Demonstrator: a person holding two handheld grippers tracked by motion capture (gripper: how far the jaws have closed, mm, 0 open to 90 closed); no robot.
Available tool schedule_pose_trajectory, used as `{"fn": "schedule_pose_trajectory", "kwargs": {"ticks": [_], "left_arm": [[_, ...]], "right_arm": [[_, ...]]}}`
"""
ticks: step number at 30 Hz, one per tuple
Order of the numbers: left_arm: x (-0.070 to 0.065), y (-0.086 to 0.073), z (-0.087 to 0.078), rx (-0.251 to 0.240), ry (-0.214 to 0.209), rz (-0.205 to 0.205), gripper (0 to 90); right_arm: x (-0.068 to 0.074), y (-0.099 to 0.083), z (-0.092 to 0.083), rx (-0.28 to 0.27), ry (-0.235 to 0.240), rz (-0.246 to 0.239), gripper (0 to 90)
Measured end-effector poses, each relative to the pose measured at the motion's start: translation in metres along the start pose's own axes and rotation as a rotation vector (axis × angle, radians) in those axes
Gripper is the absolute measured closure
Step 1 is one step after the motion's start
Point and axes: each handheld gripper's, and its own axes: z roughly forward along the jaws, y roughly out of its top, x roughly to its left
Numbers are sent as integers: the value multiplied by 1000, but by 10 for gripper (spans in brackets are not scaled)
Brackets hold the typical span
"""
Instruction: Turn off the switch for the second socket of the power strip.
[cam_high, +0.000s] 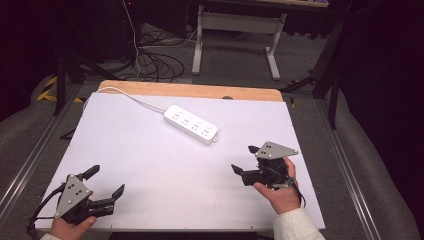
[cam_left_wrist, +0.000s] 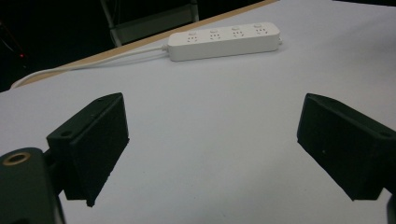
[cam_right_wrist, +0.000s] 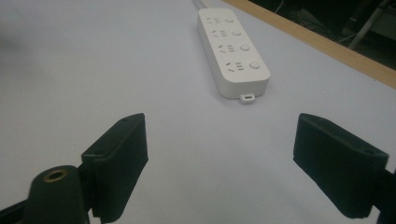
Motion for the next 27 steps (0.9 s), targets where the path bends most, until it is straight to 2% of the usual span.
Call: {"fn": "schedule_pose_trajectory", "kwargs": {"ticks": [3,9,15,27], "left_arm": [[0,0,0,0,2,1,96],[0,0,0,2,-1,2,96],[0,0,0,1,-1,2,96],[0,0,1,6,-2,2,96]], "right_arm": [[-1,4,0,-10,1,-1,180],[-4,22,1,-19,-5,-35,191],[-7,31,3,-14,-12,-59,209],[-11,47,10,-10,-18,-66,244]]}}
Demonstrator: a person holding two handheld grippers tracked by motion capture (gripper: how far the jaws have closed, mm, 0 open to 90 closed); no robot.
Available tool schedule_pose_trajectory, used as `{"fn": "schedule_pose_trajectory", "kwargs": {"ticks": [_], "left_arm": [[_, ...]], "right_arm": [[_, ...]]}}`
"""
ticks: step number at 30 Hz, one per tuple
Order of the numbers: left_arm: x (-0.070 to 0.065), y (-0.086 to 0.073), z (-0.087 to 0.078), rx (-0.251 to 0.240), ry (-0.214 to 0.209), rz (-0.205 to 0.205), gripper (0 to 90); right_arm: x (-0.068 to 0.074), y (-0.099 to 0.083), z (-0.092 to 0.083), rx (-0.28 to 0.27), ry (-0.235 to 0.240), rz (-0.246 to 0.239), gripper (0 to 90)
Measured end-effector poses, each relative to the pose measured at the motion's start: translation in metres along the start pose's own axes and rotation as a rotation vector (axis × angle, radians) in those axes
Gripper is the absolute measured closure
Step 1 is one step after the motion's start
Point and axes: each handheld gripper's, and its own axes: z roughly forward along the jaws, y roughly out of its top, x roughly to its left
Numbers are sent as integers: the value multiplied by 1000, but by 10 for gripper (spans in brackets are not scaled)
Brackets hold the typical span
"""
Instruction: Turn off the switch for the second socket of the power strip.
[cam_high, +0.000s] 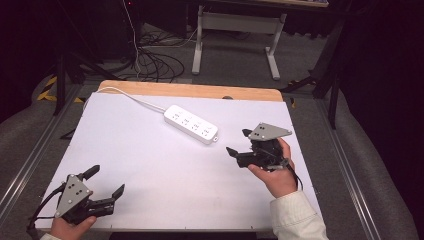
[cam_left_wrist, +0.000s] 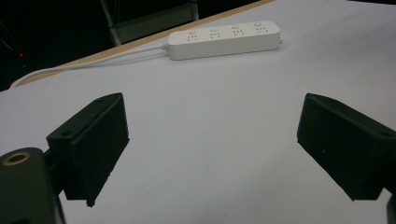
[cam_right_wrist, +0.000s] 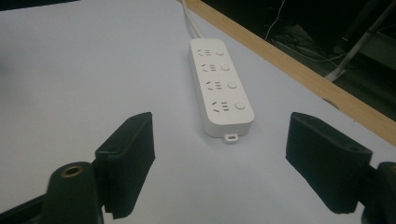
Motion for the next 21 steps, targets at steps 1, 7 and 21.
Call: {"fn": "schedule_pose_trajectory", "kwargs": {"ticks": [1,7,21], "left_arm": [[0,0,0,0,3,-1,96],[1,-1,-3,-2,13,2,96],[1,-2,-5,-4,15,-6,96]], "right_arm": [[-1,1,1,0,-1,2,250],[-5,9,8,-7,22,1,434],[-19,38,45,1,57,37,862]]}}
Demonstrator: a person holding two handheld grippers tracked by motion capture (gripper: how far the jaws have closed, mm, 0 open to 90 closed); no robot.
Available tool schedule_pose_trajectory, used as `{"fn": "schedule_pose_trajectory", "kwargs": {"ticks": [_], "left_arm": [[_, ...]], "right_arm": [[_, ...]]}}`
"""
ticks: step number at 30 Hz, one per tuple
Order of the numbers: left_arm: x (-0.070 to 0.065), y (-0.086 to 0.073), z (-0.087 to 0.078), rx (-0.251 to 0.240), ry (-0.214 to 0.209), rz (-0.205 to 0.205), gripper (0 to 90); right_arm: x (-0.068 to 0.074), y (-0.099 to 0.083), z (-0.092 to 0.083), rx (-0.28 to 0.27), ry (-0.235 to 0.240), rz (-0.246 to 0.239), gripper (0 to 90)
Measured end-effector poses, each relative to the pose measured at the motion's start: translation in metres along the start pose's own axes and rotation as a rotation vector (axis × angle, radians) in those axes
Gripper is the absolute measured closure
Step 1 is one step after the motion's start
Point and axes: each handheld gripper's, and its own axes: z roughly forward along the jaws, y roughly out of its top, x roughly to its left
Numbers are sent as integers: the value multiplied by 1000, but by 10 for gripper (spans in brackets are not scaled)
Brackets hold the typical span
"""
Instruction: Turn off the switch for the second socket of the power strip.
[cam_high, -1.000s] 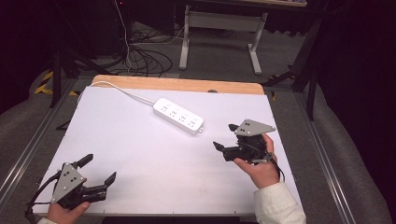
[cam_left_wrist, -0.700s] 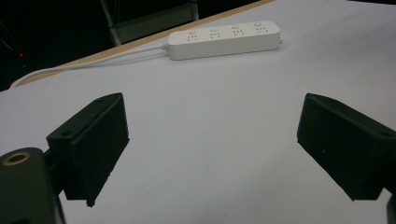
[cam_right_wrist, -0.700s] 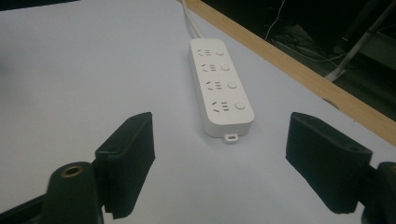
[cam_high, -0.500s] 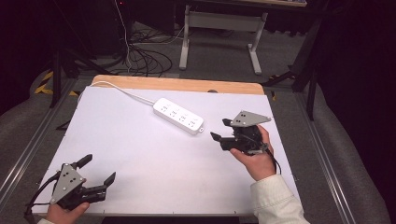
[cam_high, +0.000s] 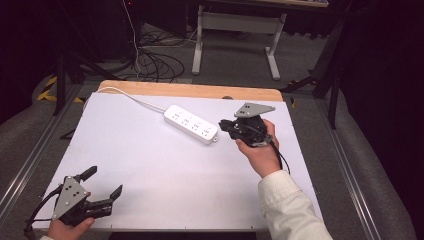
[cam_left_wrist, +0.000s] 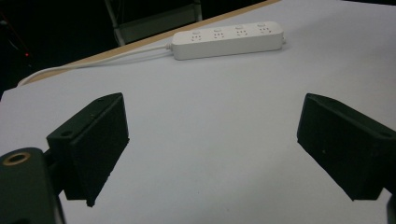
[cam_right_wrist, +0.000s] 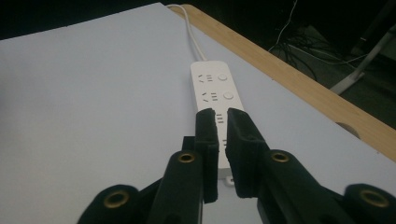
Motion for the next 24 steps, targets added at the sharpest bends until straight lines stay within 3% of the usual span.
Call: {"fn": "schedule_pose_trajectory", "kwargs": {"ticks": [4,16,22,24], "left_arm": [[0,0,0,0,-3,1,96],[2,1,2,-2,-9,1,96],[2,1,2,-2,-13,1,96],[2,1,2,-4,-12,1,96]], "right_arm": [[0,6,9,12,5,-6,900],[-3,32,54,55,28,-21,900],[-5,36,70,26,38,-8,900],[-7,40,80,53,40,-1,900]]}}
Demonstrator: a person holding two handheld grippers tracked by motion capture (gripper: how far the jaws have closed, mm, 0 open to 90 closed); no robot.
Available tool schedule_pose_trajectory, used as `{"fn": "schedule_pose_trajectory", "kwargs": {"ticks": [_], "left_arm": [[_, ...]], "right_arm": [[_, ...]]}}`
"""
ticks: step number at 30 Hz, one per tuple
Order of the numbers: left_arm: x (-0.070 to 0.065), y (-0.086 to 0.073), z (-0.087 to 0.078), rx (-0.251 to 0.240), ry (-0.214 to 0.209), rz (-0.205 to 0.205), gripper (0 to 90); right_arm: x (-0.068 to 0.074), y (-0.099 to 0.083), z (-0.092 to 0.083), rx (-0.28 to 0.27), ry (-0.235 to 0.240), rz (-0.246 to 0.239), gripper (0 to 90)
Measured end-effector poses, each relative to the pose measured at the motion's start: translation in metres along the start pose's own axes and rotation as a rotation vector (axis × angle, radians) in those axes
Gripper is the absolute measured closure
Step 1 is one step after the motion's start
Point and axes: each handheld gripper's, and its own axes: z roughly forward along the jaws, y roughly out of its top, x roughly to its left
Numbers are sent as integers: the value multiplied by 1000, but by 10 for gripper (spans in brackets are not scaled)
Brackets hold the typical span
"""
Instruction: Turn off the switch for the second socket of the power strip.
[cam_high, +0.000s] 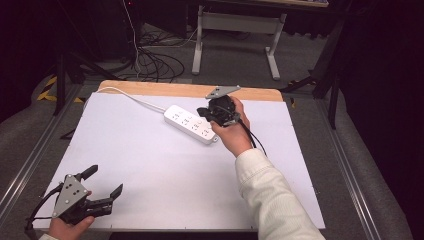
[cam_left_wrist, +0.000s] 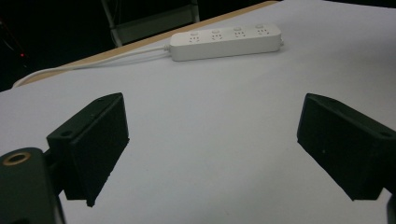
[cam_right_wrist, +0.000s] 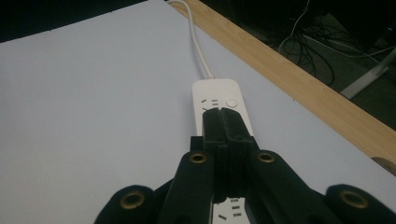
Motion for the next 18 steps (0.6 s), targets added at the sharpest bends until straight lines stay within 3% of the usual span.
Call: {"fn": "schedule_pose_trajectory", "kwargs": {"ticks": [8,18], "left_arm": [[0,0,0,2,-6,0,96],[1,1,1,2,-13,-4,97]], "right_arm": [[-4,8,25,28,-16,12,900],[-11,5,53,53,-40,42,900]]}}
